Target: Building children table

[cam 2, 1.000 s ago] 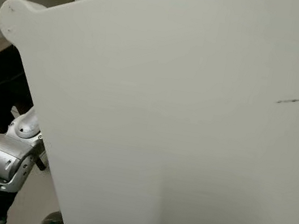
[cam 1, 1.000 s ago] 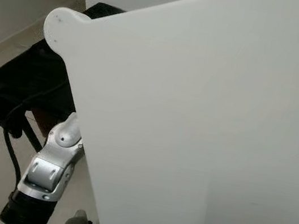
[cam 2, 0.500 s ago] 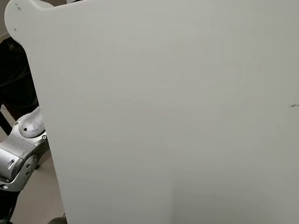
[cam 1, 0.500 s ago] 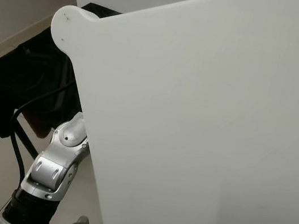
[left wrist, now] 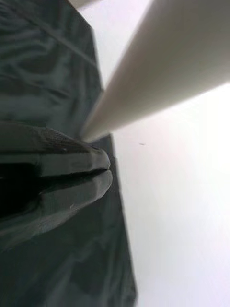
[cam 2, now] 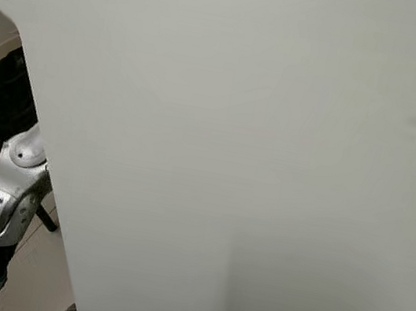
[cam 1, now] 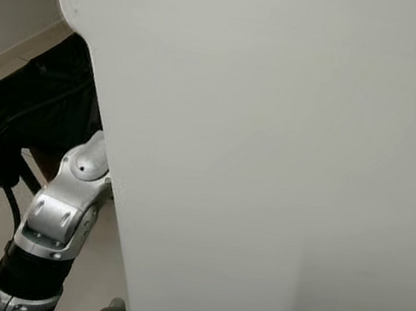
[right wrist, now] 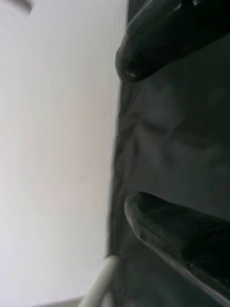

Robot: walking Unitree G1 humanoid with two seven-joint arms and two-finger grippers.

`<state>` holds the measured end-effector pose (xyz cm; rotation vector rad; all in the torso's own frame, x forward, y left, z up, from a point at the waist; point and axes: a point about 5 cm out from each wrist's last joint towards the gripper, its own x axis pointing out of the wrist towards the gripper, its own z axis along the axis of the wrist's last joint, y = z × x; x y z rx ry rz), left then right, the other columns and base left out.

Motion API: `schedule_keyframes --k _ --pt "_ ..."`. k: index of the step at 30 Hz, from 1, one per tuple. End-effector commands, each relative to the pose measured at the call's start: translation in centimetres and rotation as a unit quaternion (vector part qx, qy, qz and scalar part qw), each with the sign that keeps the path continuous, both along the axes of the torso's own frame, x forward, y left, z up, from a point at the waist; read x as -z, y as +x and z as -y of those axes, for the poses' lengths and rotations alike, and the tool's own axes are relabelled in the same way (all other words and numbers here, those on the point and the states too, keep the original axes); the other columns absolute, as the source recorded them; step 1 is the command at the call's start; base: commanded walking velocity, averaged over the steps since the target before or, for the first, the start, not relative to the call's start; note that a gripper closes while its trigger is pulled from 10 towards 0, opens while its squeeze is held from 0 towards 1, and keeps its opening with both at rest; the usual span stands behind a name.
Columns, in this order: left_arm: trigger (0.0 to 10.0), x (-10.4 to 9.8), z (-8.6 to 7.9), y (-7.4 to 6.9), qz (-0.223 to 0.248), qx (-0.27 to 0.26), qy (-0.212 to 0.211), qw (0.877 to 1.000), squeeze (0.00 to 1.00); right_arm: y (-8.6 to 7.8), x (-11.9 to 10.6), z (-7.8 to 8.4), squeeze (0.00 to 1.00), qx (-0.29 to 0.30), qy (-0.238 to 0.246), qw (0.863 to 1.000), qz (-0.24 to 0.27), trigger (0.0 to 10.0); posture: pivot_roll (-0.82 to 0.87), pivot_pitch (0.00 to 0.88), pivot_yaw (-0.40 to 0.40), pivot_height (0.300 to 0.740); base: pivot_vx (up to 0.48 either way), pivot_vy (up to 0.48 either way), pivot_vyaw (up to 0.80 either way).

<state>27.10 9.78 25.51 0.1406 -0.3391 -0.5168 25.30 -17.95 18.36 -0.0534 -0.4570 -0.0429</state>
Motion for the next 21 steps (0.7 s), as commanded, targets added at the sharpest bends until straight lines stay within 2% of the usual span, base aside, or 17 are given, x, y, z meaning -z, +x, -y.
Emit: schedule_keyframes --k 1,3,5,13,14,17,20,21 --pt "10.0 -0.9 0.8 -0.8 0.021 0.041 0.008 0.999 0.0 -0.1 -1.0 -0.3 0.0 -0.014 0.005 1.0 0.016 10.0 0.07 0.059 -0.002 0.74 0.0 0.0 0.0" --pt "10.0 -2.3 0.7 -0.7 0.038 0.048 0.007 0.998 0.0 0.3 -2.7 -0.6 0.0 -0.029 0.011 0.999 0.038 10.0 0.07 0.064 0.0 0.74 0.0 0.0 0.0" --pt "10.0 -2.9 0.5 -0.5 0.043 0.046 0.008 0.998 0.0 0.3 -3.3 -0.8 0.0 -0.039 0.01 0.998 0.046 10.0 0.07 0.067 -0.001 0.74 0.0 0.0 0.0" --pt "10.0 -3.6 0.7 -0.7 0.038 0.066 0.014 0.997 0.0 0.2 -5.0 -1.1 0.0 -0.08 0.011 0.995 0.053 10.0 0.07 0.075 0.012 0.74 0.0 0.0 0.0" --pt "10.0 -3.9 0.9 -0.9 0.03 0.09 0.022 0.995 0.0 0.0 -5.2 -1.2 0.0 -0.111 -0.011 0.993 0.034 10.0 0.06 0.087 0.029 0.74 0.0 0.0 0.0" --pt "10.0 -4.1 1.0 -1.0 0.026 0.099 0.026 0.994 0.0 -0.2 -5.1 -1.3 0.0 -0.133 -0.032 0.99 0.018 10.0 0.06 0.087 0.029 0.74 0.0 0.0 0.0" --pt "10.0 -4.0 1.0 -1.3 0.016 0.114 0.035 0.993 0.0 -1.1 -3.5 -1.2 0.0 -0.165 -0.108 0.98 -0.031 10.0 0.05 0.095 0.047 0.74 0.0 0.0 0.0" --pt "10.0 -4.0 1.0 -1.3 0.016 0.114 0.035 0.993 0.0 -1.1 -3.5 -1.2 0.0 -0.165 -0.108 0.98 -0.031 10.0 0.05 0.095 0.047 0.74 0.0 0.0 0.0"
